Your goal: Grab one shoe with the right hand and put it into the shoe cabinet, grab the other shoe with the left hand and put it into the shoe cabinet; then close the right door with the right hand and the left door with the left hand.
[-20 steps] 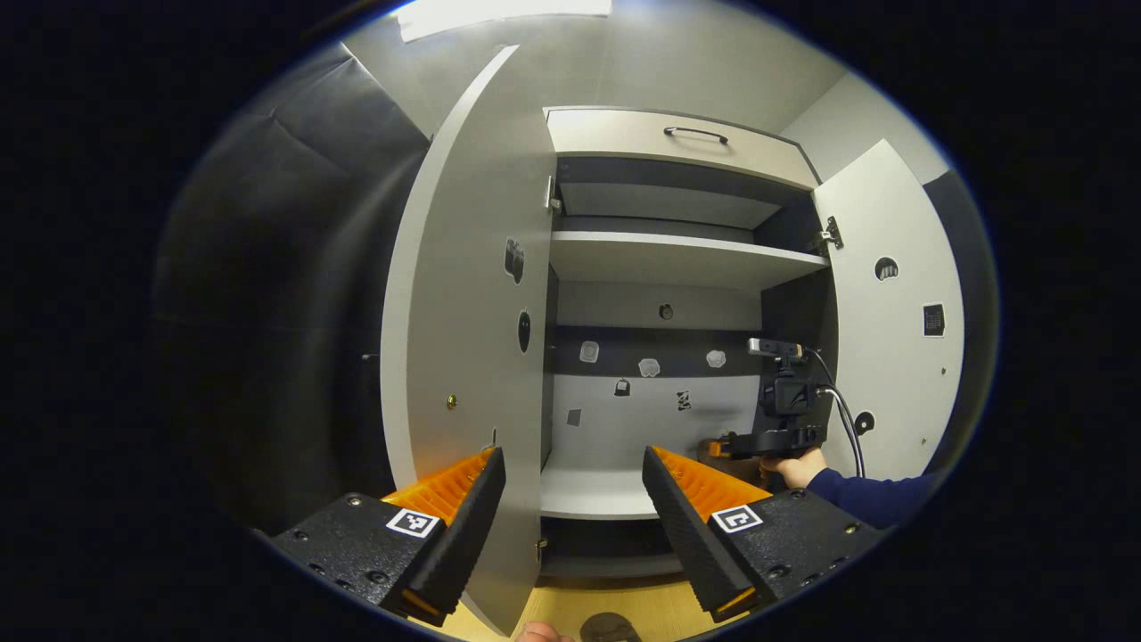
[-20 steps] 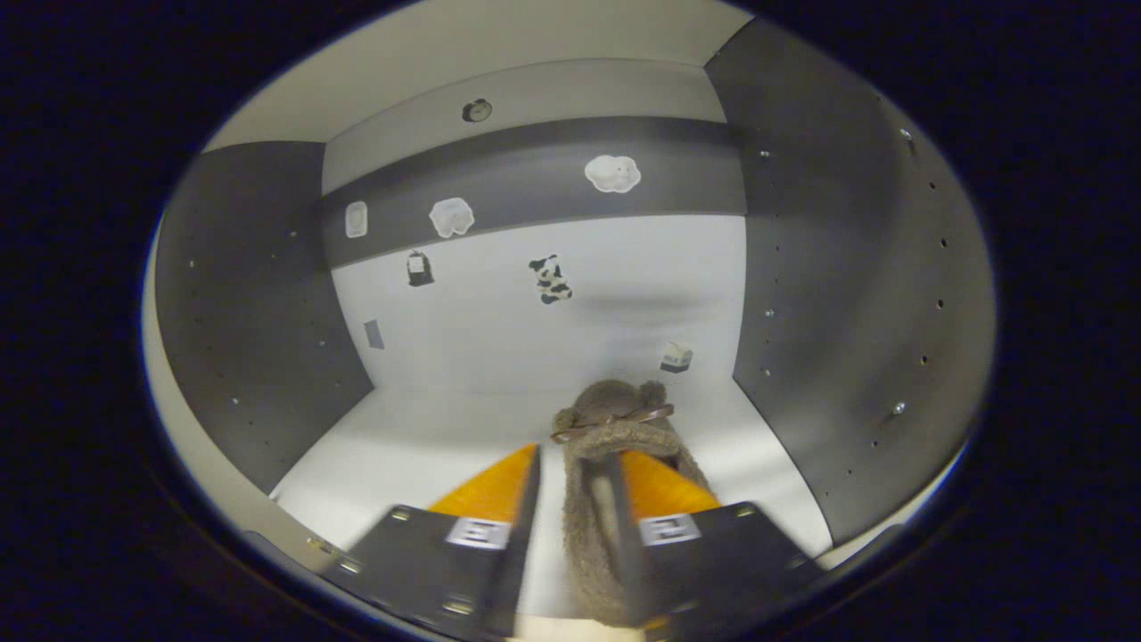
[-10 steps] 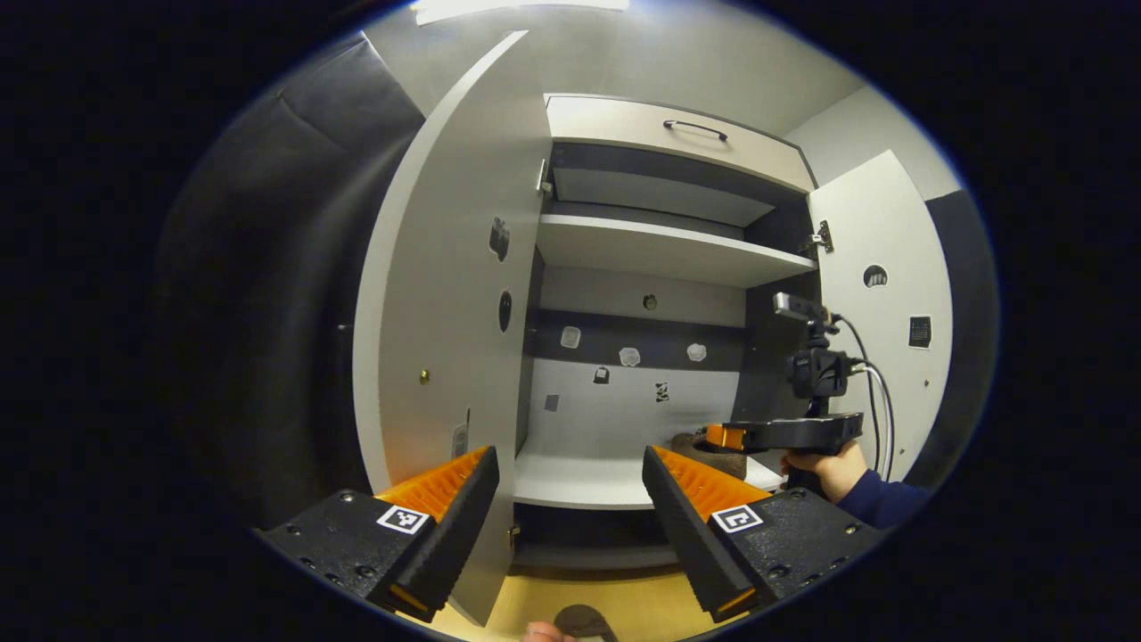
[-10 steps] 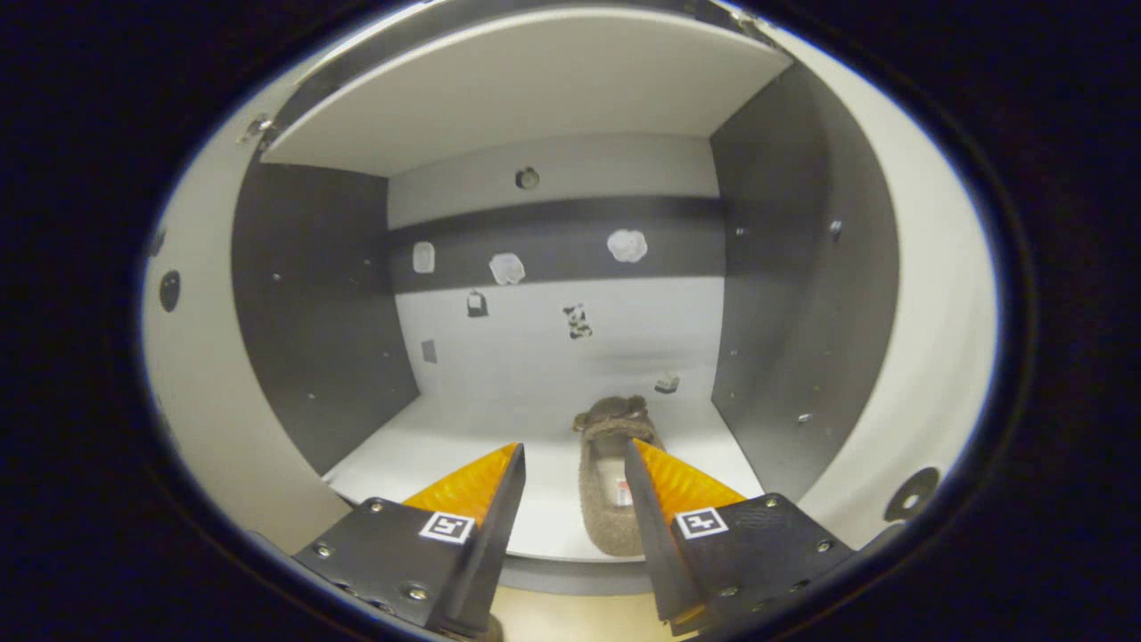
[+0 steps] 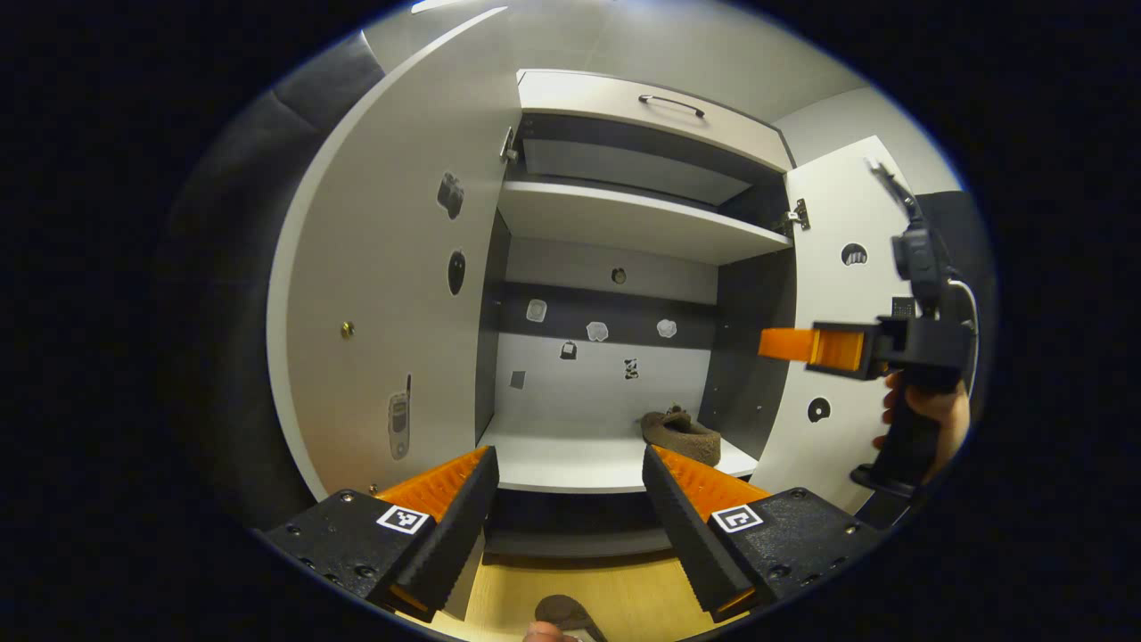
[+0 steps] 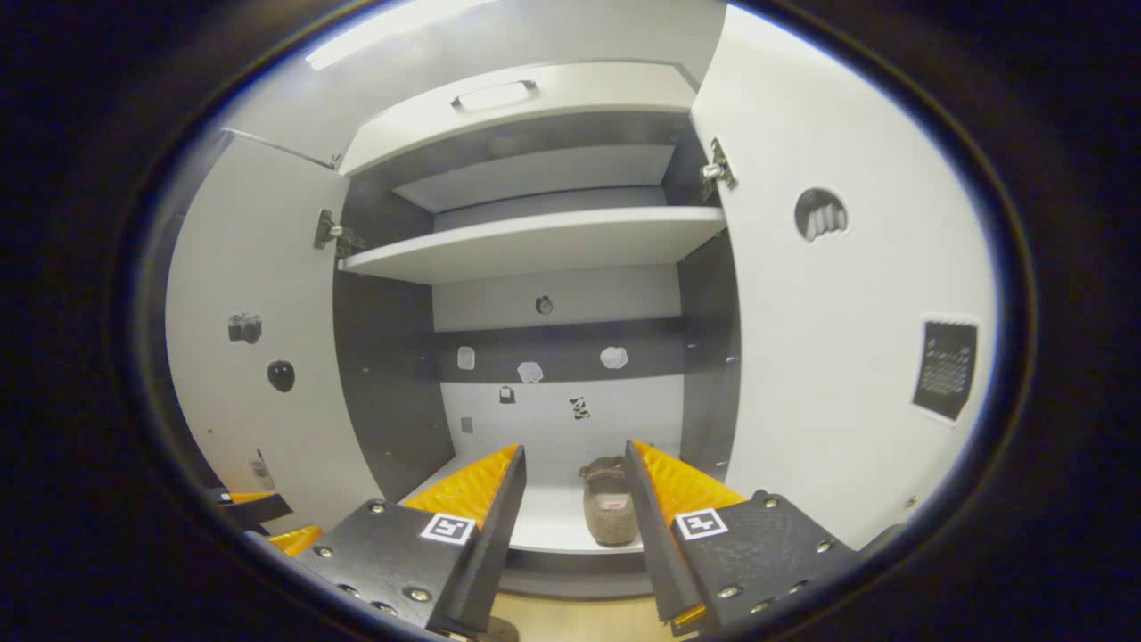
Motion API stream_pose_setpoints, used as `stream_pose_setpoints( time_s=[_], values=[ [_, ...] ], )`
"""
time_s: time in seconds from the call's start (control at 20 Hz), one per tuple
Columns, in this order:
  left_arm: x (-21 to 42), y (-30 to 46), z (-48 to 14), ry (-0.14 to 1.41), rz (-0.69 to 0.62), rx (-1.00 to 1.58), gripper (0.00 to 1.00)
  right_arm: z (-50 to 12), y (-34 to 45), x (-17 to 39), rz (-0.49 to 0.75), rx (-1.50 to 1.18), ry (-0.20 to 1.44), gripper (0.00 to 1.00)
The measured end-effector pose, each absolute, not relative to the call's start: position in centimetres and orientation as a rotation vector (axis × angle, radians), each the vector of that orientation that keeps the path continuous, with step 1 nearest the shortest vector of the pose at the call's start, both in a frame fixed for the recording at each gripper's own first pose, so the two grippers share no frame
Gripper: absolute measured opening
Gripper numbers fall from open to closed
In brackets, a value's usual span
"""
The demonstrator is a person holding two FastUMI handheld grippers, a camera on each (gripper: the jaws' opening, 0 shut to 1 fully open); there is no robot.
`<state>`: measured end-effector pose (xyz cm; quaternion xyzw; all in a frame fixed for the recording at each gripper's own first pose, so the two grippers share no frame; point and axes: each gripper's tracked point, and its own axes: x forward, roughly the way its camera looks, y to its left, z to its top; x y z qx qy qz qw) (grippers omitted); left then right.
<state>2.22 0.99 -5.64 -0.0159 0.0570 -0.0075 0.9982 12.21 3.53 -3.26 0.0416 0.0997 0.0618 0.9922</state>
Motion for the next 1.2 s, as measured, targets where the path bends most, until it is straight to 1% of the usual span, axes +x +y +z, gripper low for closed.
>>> stream_pose_setpoints(
  time_s=[0.2, 0.45, 0.65, 0.7, 0.75, 0.8, 1.0, 1.05, 1.1, 1.15, 1.2],
  values=[
    [2.9, 1.3, -9.1, 0.197, -0.02, -0.021, 1.0, -0.4, 2.7, 9.3, 0.104, 0.038, 0.146, 0.66],
    [2.2, 0.3, -17.2, 0.393, -0.062, -0.004, 1.0, 2.1, 1.6, 7.0, 0.074, 0.022, 0.096, 0.66],
    [0.4, 0.2, -24.8, 0.587, -0.08, 0.011, 1.0, 2.4, 0.8, 5.7, 0.044, 0.004, 0.095, 0.67],
    [-0.2, 0.3, -26.7, 0.636, -0.085, 0.006, 1.0, 2.5, 0.5, 5.3, 0.034, -0.002, 0.095, 0.64],
    [-0.9, 0.3, -28.4, 0.686, -0.089, 0.006, 1.0, 2.5, 0.2, 5.1, 0.022, -0.008, 0.093, 0.64],
    [-1.9, 0.6, -30.1, 0.737, -0.088, 0.008, 1.0, 2.6, -0.1, 4.8, 0.012, -0.012, 0.092, 0.66],
    [-4.5, 2.0, -36.0, 0.905, -0.091, 0.02, 0.99, 3.1, -0.7, 3.5, -0.01, -0.028, 0.082, 0.67],
    [-5.3, 2.1, -37.3, 0.95, -0.087, 0.01, 0.99, 3.1, -0.8, 3.2, -0.012, -0.031, 0.082, 0.67],
    [-5.9, 2.4, -38.3, 0.991, -0.084, -0.003, 0.99, 3.1, -0.8, 3.0, -0.015, -0.033, 0.084, 0.63],
    [-6.6, 2.7, -39.5, 1.025, -0.076, -0.014, 0.99, 3.2, -0.9, 2.9, -0.016, -0.032, 0.083, 0.67],
    [-7.3, 3.2, -40.6, 1.061, -0.066, -0.022, 0.99, 3.2, -1.0, 2.7, -0.019, -0.032, 0.082, 0.63]
  ],
)
